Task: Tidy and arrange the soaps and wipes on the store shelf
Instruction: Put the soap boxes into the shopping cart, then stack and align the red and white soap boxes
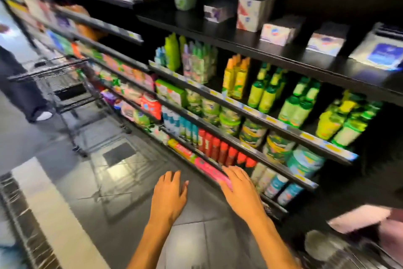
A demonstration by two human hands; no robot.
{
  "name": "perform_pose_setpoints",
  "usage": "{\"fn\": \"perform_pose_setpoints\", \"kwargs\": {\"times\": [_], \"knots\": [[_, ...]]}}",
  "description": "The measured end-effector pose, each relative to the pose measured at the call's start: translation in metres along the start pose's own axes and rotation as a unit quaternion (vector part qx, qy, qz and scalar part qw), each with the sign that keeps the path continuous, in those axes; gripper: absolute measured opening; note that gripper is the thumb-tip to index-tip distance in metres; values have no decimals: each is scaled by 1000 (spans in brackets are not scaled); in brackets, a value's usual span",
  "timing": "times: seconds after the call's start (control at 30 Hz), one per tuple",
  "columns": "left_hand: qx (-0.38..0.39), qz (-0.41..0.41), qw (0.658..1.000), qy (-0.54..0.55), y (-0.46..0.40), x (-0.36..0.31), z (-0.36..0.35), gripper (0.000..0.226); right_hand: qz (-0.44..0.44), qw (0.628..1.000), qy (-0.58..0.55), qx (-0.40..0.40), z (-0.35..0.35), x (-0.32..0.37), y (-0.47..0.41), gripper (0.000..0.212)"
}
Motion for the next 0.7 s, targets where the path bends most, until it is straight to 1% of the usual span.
{"fn": "perform_pose_setpoints", "kwargs": {"times": [0.13,0.27,0.33,0.4,0.47,0.53,0.6,0.7], "knots": [[6,36,999,27,-17,56,8,43,15,1000,-5,9,-40,37,-39,62],[-1,39,999,28,-52,88,7,38,2,1000,-12,29,-69,53,-82,63],[8,38,998,38,-78,98,6,39,7,999,-5,32,-81,56,-107,63],[19,41,998,41,-109,106,6,45,3,999,6,32,-90,56,-135,63],[10,30,999,36,-146,110,9,47,-6,1000,7,27,-97,52,-165,64],[-8,13,999,32,-188,112,14,46,-8,1000,-1,22,-104,46,-197,60],[-16,-2,1000,25,-230,113,20,44,-11,1000,1,25,-109,39,-229,52],[-11,-32,999,19,-294,112,30,45,-32,999,14,11,-105,29,-284,52]]}}
Point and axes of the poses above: each hand's wrist, its own y-axis away from the middle knuckle, its own z-axis out of the back of the hand, x = y × z, the point moved 8 cm from there along -y, towards the middle knuckle, and after that the axes turned 13 degrees about -y, right-handed, at the moved point
